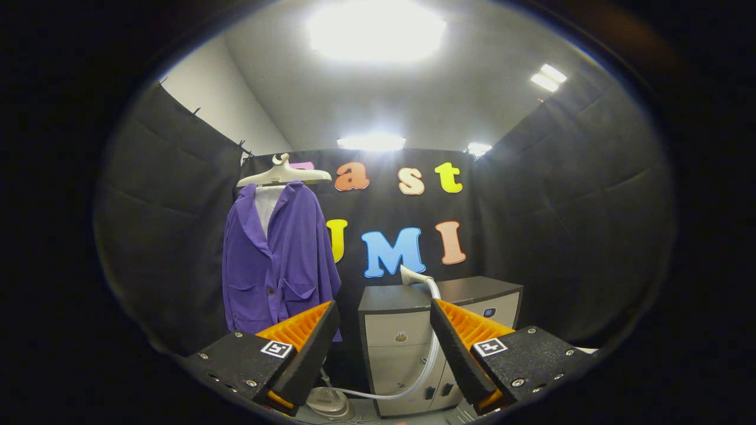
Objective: Iron the clothes twice with a garment steamer, once on the left side and once on the right side.
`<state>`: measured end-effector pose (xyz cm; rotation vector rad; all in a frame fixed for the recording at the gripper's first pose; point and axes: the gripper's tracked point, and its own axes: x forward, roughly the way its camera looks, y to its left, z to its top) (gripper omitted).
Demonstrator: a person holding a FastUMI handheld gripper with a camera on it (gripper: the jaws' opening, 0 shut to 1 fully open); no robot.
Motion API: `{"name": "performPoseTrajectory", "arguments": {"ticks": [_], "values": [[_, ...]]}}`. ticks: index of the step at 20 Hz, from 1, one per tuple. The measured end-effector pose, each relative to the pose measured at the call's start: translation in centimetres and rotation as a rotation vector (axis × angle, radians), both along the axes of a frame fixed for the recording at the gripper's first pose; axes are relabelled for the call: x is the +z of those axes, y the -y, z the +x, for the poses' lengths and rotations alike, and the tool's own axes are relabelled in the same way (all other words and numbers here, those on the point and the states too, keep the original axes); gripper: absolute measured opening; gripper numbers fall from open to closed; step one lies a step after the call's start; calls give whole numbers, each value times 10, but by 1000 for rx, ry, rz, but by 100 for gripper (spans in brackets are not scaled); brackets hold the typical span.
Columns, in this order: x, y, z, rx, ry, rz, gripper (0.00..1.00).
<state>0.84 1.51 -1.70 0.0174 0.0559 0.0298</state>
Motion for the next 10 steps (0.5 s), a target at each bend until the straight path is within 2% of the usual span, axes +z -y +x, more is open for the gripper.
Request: {"name": "performPoseTrajectory", "arguments": {"ticks": [10], "values": [[1, 1, -3, -15, -17, 25, 95]]}}
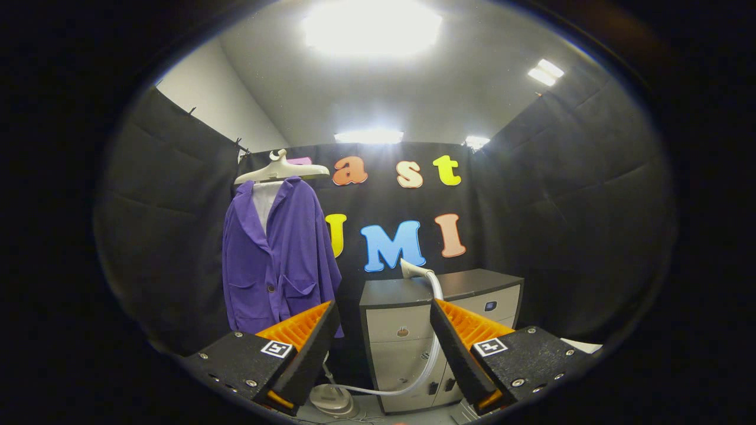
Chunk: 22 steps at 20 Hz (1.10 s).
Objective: Iron the clothes twice with a garment steamer, once on the left side and once on the right side.
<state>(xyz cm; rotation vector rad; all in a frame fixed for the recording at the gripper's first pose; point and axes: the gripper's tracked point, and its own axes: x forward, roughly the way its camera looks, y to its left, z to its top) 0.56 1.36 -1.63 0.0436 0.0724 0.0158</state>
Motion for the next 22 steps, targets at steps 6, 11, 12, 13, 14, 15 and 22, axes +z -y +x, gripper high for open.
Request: {"name": "performPoseTrajectory", "arguments": {"ticks": [6, 11, 12, 13, 14, 15, 22], "values": [[5, 4, -4, -13, -9, 11, 95], [27, 19, 7, -23, 18, -5, 95], [31, 22, 11, -19, 20, -9, 94], [35, 26, 16, -16, 22, -15, 95], [39, 29, 22, -12, 25, -22, 95], [43, 34, 30, -9, 27, -27, 95], [65, 56, 92, 48, 50, -54, 95]]}}
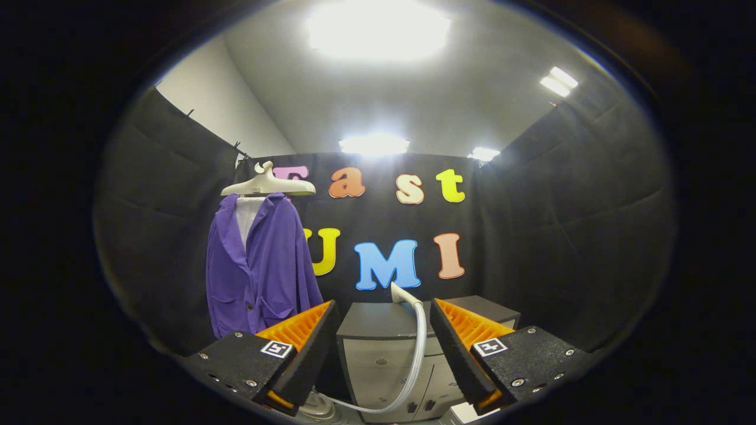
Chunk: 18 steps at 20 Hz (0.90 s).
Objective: Iron the clothes twice with a garment steamer, once on the left side and once on the right side.
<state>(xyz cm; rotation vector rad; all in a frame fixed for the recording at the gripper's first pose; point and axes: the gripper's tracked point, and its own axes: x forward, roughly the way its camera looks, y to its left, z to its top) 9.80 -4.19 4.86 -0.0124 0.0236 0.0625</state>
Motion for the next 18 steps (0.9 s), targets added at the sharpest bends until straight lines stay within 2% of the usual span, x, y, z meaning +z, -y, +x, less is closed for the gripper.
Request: {"name": "performPoseTrajectory", "arguments": {"ticks": [9, 12, 18], "values": [[14, 28, 87, 58, 0, -17, 95], [19, 48, 116, 35, 11, -33, 95], [28, 86, 166, 16, 7, 33, 95]]}}
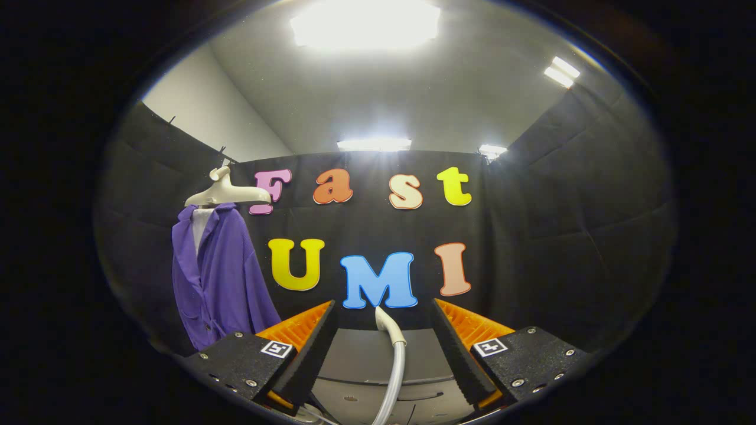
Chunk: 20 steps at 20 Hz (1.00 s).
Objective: Iron the clothes twice with a garment steamer, once on the left side and once on the right side.
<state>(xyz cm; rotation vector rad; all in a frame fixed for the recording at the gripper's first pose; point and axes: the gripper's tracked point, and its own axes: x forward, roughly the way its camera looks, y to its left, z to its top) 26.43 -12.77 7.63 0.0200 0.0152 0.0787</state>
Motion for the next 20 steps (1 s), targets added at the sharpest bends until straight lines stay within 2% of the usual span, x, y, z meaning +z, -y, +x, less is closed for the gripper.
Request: {"name": "performPoseTrajectory", "arguments": {"ticks": [7, 11, 13, 20], "values": [[-10, 28, 72, -10, -28, 63, 94], [-30, 25, 108, 36, -70, 120, 94], [-36, 32, 133, 24, -56, 111, 93], [-91, 9, 204, 103, -187, 125, 95]]}}
